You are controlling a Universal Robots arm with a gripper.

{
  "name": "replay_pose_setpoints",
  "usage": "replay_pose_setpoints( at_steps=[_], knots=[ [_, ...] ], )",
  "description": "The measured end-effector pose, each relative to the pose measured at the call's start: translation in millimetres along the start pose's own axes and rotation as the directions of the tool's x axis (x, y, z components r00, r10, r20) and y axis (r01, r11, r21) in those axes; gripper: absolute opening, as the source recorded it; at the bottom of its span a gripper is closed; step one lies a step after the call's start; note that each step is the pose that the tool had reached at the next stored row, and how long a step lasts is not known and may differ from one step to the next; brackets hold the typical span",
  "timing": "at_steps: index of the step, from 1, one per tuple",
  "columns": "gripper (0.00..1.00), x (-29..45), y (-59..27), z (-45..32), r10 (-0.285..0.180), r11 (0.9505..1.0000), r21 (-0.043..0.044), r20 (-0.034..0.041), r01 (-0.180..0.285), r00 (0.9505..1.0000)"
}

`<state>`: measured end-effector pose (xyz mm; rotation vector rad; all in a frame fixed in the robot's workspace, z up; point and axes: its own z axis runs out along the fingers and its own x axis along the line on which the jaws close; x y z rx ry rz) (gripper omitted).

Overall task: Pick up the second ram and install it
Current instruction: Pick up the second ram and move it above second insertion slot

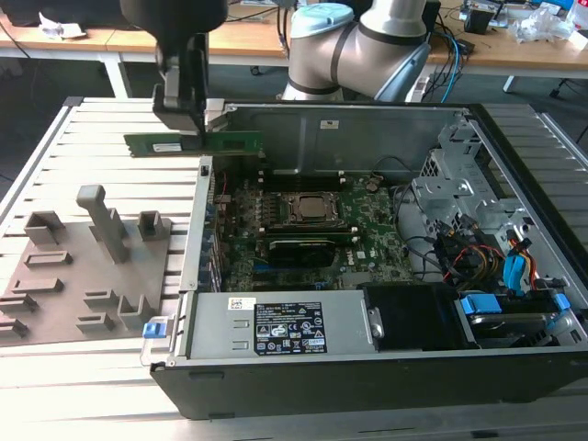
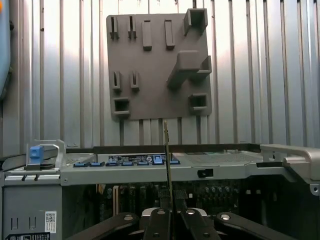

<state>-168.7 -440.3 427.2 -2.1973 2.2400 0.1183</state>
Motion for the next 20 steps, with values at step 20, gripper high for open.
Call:
replay_pose_setpoints(
  at_steps=[20],
  knots=[
    [0.14, -1.9, -91.3, -4.0, 0.003, 1.0000, -0.0066, 0.0123, -0.003, 0.9999]
  ],
)
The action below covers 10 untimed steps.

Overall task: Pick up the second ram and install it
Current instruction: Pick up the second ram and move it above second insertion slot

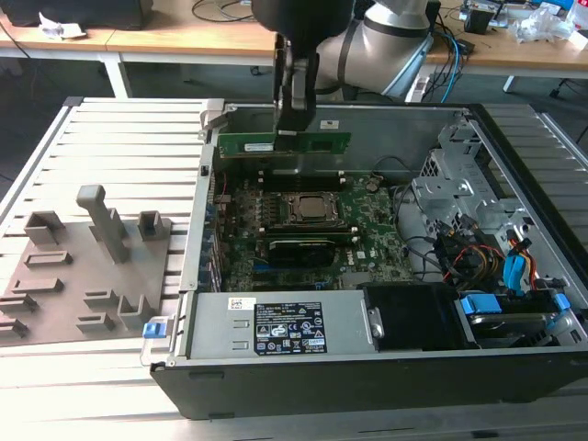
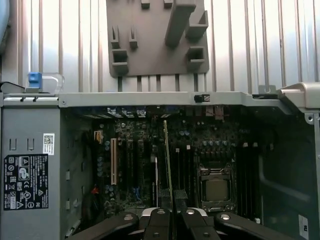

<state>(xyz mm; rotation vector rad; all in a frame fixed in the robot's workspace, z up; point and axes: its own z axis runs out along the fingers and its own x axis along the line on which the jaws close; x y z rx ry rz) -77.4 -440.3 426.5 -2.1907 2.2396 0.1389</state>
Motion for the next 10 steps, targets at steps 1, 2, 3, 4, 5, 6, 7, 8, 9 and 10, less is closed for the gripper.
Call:
replay_pose_setpoints(
  at_steps=[1, 2, 3, 4, 5, 6, 7, 8, 9, 10],
  knots=[
    [0.14, -0.1, -1.0, 0.6, 0.003, 1.0000, 0.0002, 0.0025, -0.003, 1.0000],
    [0.14, -0.1, -2.4, 1.8, 0.015, 0.9999, 0.0008, 0.0042, -0.015, 0.9999],
    [0.14, -0.1, -3.3, 2.9, 0.031, 0.9995, 0.0019, 0.0053, -0.031, 0.9995],
    [0.14, -0.1, -3.8, 3.5, 0.044, 0.9990, 0.0027, 0.0060, -0.044, 0.9990],
    [0.14, -0.3, -4.9, 3.9, 0.051, 0.9987, 0.0032, 0.0065, -0.051, 0.9987],
    [0.14, -0.7, -7.3, 4.0, 0.053, 0.9986, 0.0033, 0.0059, -0.053, 0.9986],
    [0.14, -1.2, -9.8, 4.5, 0.053, 0.9986, 0.0030, 0.0053, -0.053, 0.9986],
    [0.14, -2.1, -14.8, 6.7, 0.055, 0.9985, 0.0016, 0.0050, -0.055, 0.9985],
    [0.14, -2.7, -18.8, 10.0, 0.058, 0.9983, 0.0003, 0.0052, -0.058, 0.9983],
    [0.14, -3.3, -23.4, 14.6, 0.067, 0.9977, -0.0012, 0.0057, -0.067, 0.9977]
  ],
)
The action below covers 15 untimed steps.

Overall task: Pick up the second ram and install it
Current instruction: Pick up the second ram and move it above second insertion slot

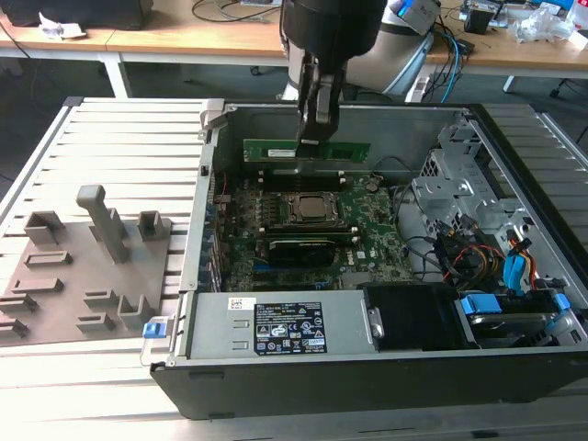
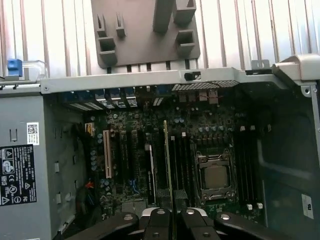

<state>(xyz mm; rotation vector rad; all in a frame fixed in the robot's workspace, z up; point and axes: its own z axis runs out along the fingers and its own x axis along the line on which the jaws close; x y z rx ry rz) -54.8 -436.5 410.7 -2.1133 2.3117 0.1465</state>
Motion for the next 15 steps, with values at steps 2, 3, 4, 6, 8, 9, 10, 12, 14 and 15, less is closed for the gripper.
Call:
replay_pose_setpoints(
  at_steps=[2, 3, 4, 6, 8, 9, 10, 12, 14, 15],
  knots=[
    [0.14, -0.9, -4.6, 4.1, 0.008, 1.0000, -0.0015, 0.0003, -0.008, 1.0000],
    [0.14, -1.4, -7.5, 6.1, 0.012, 0.9999, -0.0019, 0.0005, -0.012, 0.9999],
    [0.14, -1.9, -11.8, 9.8, 0.016, 0.9999, -0.0031, 0.0005, -0.016, 0.9999],
    [0.14, -2.8, -19.9, 15.3, 0.019, 0.9998, -0.0056, 0.0005, -0.019, 0.9998],
    [0.14, -4.1, -28.0, 18.8, 0.022, 0.9997, -0.0077, 0.0004, -0.022, 0.9998],
    [0.14, -4.3, -30.0, 19.8, 0.022, 0.9997, -0.0080, 0.0004, -0.022, 0.9997],
    [0.14, -4.8, -33.6, 21.4, 0.024, 0.9997, -0.0086, 0.0003, -0.024, 0.9997],
    [0.14, -5.3, -38.1, 23.0, 0.025, 0.9996, -0.0090, 0.0003, -0.025, 0.9997],
    [0.14, -5.5, -41.2, 23.6, 0.026, 0.9996, -0.0091, 0.0003, -0.026, 0.9997],
    [0.14, -5.5, -41.2, 23.7, 0.026, 0.9996, -0.0091, 0.0004, -0.026, 0.9997]
  ],
)
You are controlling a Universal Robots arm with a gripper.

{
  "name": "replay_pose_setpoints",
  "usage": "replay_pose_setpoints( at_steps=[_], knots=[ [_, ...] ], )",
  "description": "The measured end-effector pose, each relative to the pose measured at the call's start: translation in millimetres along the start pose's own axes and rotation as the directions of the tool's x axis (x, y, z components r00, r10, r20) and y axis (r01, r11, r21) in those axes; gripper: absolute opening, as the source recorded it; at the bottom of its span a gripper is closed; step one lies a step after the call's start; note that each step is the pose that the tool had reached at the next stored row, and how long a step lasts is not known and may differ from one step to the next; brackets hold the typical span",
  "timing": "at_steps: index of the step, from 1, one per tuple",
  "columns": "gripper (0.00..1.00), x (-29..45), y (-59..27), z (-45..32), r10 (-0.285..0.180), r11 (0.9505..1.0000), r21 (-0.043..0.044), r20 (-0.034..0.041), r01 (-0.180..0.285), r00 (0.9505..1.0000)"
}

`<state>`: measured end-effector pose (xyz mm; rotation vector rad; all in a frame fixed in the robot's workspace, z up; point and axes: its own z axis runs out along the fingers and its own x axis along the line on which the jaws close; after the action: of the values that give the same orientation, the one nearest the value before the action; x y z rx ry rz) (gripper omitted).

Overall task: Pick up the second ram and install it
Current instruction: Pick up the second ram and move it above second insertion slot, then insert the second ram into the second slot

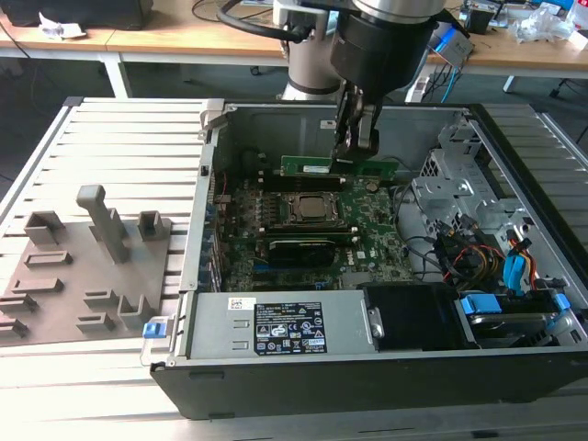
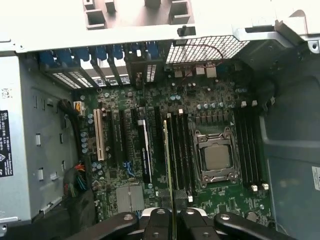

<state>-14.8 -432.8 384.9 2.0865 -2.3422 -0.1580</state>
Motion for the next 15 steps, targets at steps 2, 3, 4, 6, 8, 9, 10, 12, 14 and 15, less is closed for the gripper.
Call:
replay_pose_setpoints(
  at_steps=[2, 3, 4, 6, 8, 9, 10, 12, 14, 15],
  knots=[
    [0.14, 0.0, -0.1, 0.0, 0.000, 1.0000, 0.0000, 0.0000, 0.000, 1.0000],
    [0.14, 0.0, -0.1, 0.0, 0.000, 1.0000, 0.0000, 0.0000, 0.000, 1.0000],
    [0.14, 0.0, -0.2, 0.0, 0.000, 1.0000, 0.0000, 0.0000, 0.000, 1.0000],
    [0.14, 0.0, -0.2, 0.0, 0.000, 1.0000, 0.0000, 0.0000, 0.000, 1.0000],
    [0.14, 0.0, -0.2, 0.0, 0.000, 1.0000, 0.0000, 0.0000, 0.000, 1.0000],
    [0.14, 0.0, -0.2, 0.0, 0.000, 1.0000, 0.0000, 0.0000, 0.000, 1.0000],
    [0.14, 0.0, -0.3, 0.1, 0.000, 1.0000, 0.0000, 0.0000, 0.000, 1.0000],
    [0.14, 0.0, -0.3, 1.1, 0.000, 1.0000, 0.0000, 0.0002, 0.000, 1.0000],
    [0.14, 0.1, -0.4, 2.6, 0.000, 1.0000, 0.0000, 0.0000, 0.000, 1.0000],
    [0.14, 0.2, -0.5, 3.7, 0.000, 1.0000, 0.0000, 0.0001, 0.000, 1.0000]
  ],
)
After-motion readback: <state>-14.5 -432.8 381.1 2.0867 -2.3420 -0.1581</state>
